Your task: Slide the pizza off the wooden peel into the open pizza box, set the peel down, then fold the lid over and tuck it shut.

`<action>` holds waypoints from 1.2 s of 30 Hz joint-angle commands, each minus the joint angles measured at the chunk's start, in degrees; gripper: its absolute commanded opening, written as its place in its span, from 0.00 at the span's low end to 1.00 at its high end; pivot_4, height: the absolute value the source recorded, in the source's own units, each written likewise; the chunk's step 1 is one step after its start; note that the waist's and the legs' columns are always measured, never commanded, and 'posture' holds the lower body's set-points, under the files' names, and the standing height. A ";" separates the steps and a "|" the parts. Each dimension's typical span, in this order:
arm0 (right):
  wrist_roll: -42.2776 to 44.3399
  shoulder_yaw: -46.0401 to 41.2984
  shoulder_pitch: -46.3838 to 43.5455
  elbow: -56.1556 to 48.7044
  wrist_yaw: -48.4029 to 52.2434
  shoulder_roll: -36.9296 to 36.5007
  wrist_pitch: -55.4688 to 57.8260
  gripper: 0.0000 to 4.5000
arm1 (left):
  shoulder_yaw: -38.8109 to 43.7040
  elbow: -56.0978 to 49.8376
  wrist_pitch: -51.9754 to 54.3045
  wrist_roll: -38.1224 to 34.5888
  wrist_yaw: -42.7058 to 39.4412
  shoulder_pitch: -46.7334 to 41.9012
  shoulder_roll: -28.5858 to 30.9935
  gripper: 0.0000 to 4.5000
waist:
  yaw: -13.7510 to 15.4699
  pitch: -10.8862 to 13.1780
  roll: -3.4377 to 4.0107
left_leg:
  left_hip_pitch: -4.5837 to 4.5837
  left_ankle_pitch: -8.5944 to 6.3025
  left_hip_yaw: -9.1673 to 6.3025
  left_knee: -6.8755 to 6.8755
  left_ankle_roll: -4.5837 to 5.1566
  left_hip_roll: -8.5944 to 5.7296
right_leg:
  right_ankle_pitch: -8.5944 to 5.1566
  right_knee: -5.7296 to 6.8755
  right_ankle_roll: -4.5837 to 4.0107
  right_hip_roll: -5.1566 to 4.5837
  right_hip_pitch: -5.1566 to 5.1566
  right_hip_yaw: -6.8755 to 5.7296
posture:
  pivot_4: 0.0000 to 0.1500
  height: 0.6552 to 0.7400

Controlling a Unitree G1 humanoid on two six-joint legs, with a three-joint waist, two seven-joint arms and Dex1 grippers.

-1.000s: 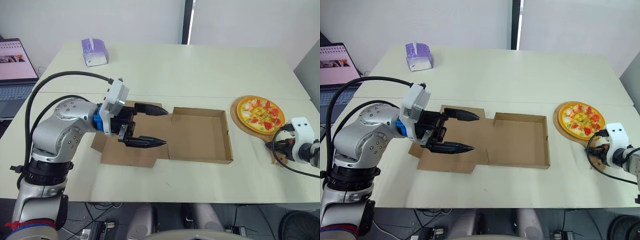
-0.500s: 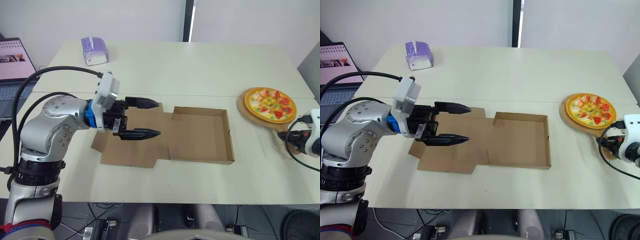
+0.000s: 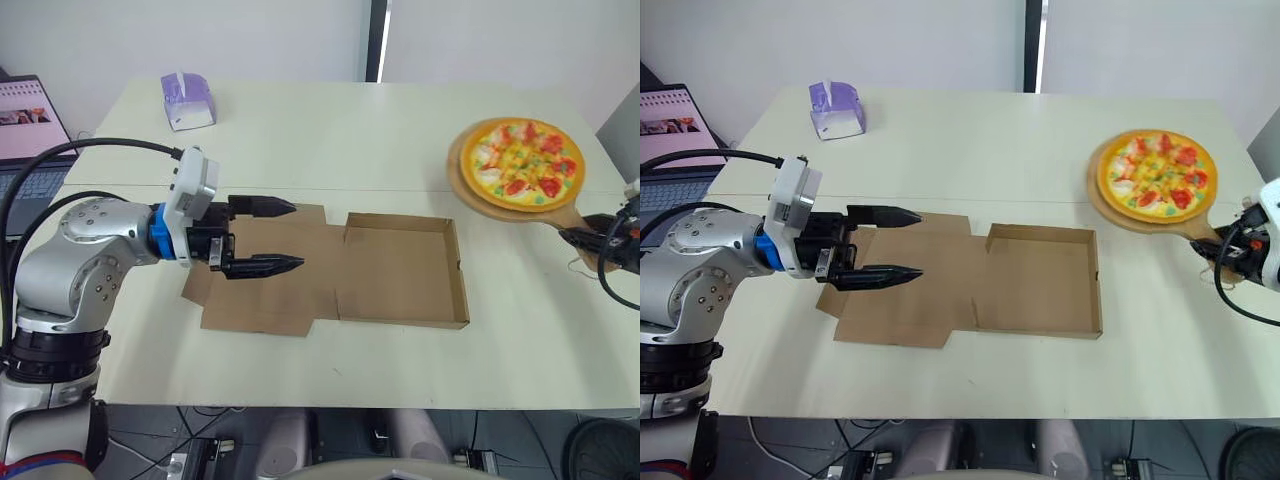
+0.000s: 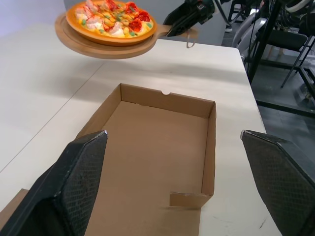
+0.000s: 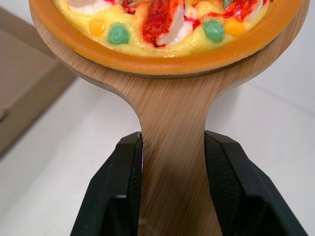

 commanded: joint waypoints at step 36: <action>-21.43 15.69 -14.23 11.03 5.38 -4.96 -37.01 0.35 | 1.92 -6.32 -1.50 -1.63 -5.33 6.68 1.76 1.00 | 0.10 0.03 -0.02 | 0.00 0.08 0.04 0.02 -0.15 -0.02 | 0.00 0.00 -0.04 -0.05 -0.02 0.01 | 1.00 0.79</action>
